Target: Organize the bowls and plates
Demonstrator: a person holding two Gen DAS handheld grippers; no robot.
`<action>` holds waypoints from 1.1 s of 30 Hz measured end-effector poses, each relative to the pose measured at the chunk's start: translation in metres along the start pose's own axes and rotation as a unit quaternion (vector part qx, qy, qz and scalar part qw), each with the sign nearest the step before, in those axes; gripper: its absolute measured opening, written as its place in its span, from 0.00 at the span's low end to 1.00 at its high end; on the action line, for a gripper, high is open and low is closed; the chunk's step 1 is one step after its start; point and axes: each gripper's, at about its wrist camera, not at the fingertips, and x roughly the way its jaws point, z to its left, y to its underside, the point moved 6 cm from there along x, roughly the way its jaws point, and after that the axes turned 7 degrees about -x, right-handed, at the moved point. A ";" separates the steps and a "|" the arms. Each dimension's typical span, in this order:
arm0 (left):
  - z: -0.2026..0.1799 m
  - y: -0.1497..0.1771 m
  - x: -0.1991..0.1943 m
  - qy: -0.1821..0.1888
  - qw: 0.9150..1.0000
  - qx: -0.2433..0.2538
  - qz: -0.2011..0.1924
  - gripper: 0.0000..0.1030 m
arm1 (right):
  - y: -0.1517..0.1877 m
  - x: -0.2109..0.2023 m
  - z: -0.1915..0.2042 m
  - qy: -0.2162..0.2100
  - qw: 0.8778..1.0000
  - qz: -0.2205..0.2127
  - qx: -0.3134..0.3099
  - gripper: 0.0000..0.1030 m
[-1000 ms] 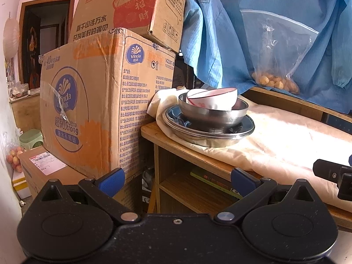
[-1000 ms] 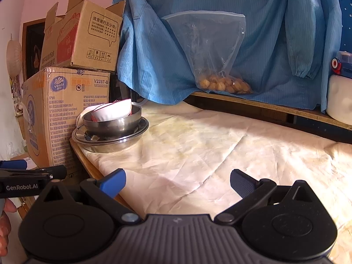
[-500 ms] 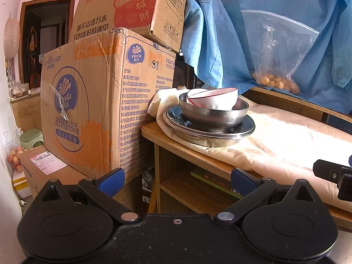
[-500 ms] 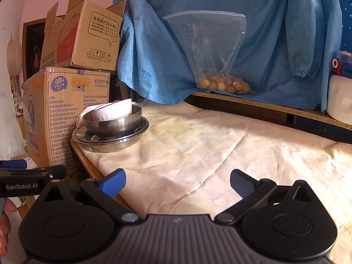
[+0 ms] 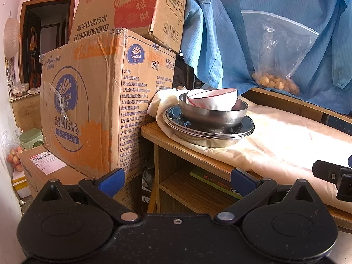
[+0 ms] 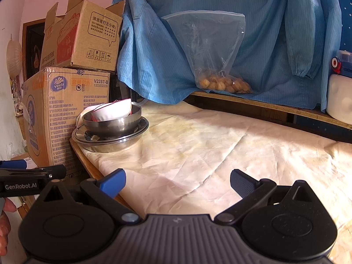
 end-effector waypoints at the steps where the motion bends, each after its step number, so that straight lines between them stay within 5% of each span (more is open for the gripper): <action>1: 0.000 0.000 0.000 0.000 1.000 0.001 0.000 0.99 | 0.000 0.000 0.000 0.000 1.000 0.000 0.000 1.00; 33: -0.008 -0.003 0.000 0.003 1.000 0.028 -0.008 0.99 | 0.006 0.001 0.000 0.008 1.000 0.005 0.005 1.00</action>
